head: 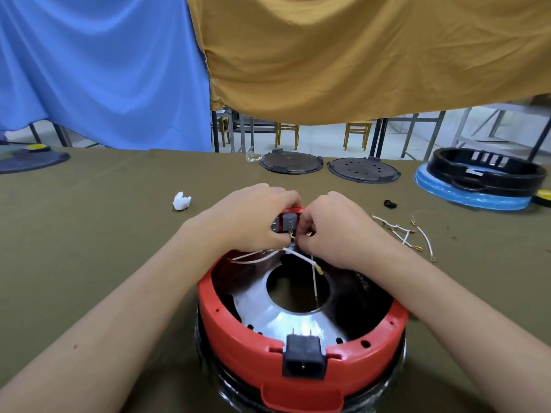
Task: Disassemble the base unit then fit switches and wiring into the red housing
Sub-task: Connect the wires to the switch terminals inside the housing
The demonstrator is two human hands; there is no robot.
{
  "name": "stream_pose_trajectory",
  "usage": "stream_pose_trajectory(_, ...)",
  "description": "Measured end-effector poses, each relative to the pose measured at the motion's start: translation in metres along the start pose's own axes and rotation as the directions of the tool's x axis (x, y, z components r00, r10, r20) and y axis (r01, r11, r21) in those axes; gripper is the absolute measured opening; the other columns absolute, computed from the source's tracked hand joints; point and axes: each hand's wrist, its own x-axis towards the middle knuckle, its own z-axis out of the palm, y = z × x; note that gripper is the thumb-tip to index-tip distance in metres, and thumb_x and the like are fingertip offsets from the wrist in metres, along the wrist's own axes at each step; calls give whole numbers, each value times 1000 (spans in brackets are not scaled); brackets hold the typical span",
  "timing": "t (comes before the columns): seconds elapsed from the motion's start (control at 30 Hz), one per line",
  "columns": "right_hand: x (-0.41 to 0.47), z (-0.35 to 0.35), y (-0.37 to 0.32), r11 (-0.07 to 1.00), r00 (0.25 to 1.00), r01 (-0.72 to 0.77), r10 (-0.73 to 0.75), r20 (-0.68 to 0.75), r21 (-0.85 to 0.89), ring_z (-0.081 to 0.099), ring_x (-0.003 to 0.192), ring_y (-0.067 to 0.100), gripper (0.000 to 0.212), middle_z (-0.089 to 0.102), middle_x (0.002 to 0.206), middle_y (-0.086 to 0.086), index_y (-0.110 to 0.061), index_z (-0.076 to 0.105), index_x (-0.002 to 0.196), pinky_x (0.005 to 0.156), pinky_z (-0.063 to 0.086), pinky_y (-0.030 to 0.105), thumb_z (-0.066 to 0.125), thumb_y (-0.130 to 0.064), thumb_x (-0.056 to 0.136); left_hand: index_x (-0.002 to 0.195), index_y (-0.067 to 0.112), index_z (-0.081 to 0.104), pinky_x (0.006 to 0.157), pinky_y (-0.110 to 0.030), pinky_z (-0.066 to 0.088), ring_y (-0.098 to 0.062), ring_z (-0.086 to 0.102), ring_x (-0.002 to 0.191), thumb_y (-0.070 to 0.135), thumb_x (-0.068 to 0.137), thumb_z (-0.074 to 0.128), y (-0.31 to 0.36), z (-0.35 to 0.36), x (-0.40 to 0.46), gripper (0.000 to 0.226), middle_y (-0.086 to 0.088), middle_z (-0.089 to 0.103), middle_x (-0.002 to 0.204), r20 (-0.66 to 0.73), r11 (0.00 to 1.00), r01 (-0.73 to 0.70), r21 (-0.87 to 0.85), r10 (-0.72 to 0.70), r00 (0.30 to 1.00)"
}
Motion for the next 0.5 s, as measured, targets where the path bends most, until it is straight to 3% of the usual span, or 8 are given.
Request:
stream_pose_trajectory(0.23, -1, 0, 1, 999, 999, 28, -28, 24, -28, 42, 90, 21, 19, 44, 66, -7, -18, 73, 95, 65, 32, 29, 63, -32, 86, 116, 28, 52, 80, -38, 48, -18, 50, 100, 40, 78, 65, -1, 2, 1, 42, 10, 58, 107, -20, 1000, 9, 9, -9, 1000)
stream_pose_trajectory(0.37, -1, 1, 2, 999, 999, 40, -39, 24, -30, 39, 91, 18, 23, 45, 68, -8, -19, 72, 101, 67, 35, 30, 63, -35, 87, 129, 33, 49, 90, -41, 47, -16, 48, 102, 39, 81, 67, -3, 5, -4, 51, 9, 58, 114, -3, 996, 20, -89, -20, 1000)
stream_pose_trajectory(0.5, -1, 3, 4, 998, 999, 49, -48, 22, -41, 36, 88, 17, 25, 50, 73, -3, -17, 70, 103, 67, 35, 30, 64, -36, 88, 130, 31, 48, 92, -34, 42, -16, 50, 107, 30, 84, 68, 0, 5, -5, 50, 7, 57, 117, -20, 987, -22, -158, 19, 1000)
